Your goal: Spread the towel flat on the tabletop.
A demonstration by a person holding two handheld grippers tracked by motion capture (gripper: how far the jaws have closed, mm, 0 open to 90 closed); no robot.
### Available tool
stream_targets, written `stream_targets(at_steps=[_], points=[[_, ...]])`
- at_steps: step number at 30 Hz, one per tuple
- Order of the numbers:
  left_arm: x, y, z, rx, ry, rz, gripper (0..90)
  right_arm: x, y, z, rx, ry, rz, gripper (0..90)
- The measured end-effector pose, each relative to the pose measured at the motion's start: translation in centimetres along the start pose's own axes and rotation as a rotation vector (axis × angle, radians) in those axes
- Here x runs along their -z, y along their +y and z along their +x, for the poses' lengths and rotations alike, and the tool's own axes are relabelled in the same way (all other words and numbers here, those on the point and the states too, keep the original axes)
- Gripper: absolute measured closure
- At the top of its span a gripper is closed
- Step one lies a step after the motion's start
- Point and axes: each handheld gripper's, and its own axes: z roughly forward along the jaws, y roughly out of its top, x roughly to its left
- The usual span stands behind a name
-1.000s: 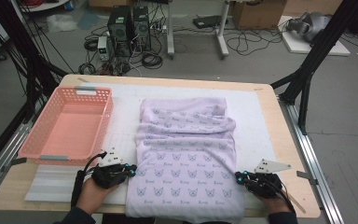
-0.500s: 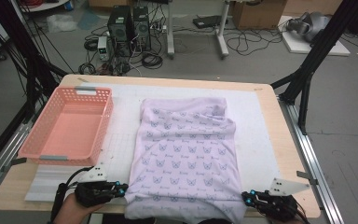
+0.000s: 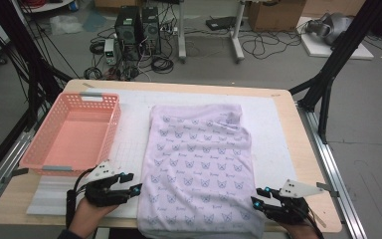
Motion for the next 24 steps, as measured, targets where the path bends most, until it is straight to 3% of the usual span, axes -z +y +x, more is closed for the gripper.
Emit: stream_targets(at_steps=[5, 8, 9, 10, 11, 15, 19, 24], points=[[-2.8, 0.4, 0.6, 0.017, 0.045, 0.048, 46.7, -2.1, 0.5, -1.2, -0.057, -0.141, 0.026, 56.4], [-3.4, 0.4, 0.4, -0.010, 0.075, 0.068, 51.7, -3.2, 0.3, -1.6, -0.062, -0.168, 0.091, 65.2], [-3.4, 0.3, 0.2, -0.034, 0.086, 0.077, 58.1, -3.1, 0.2, -1.8, -0.069, -0.162, 0.076, 73.6], [-3.4, 0.2, -0.1, -0.066, 0.084, 0.084, 73.4, -3.1, 0.2, -1.8, -0.079, -0.137, 0.075, 85.7], [-3.3, 0.3, -0.3, -0.102, 0.090, 0.097, 86.2, -3.0, 0.2, -1.7, -0.072, -0.128, 0.078, 87.1], [-2.3, 0.1, -0.2, -0.103, 0.053, 0.125, 87.6, -2.3, -0.1, -1.6, -0.063, -0.095, 0.090, 88.6], [-0.5, -0.1, 0.3, -0.071, 0.024, 0.095, 87.5, -0.9, -0.8, -1.6, -0.052, -0.049, 0.064, 88.8], [1.1, -1.1, -0.4, -0.078, -0.024, 0.104, 87.5, 0.7, -1.4, -0.8, -0.021, 0.003, 0.047, 88.8]])
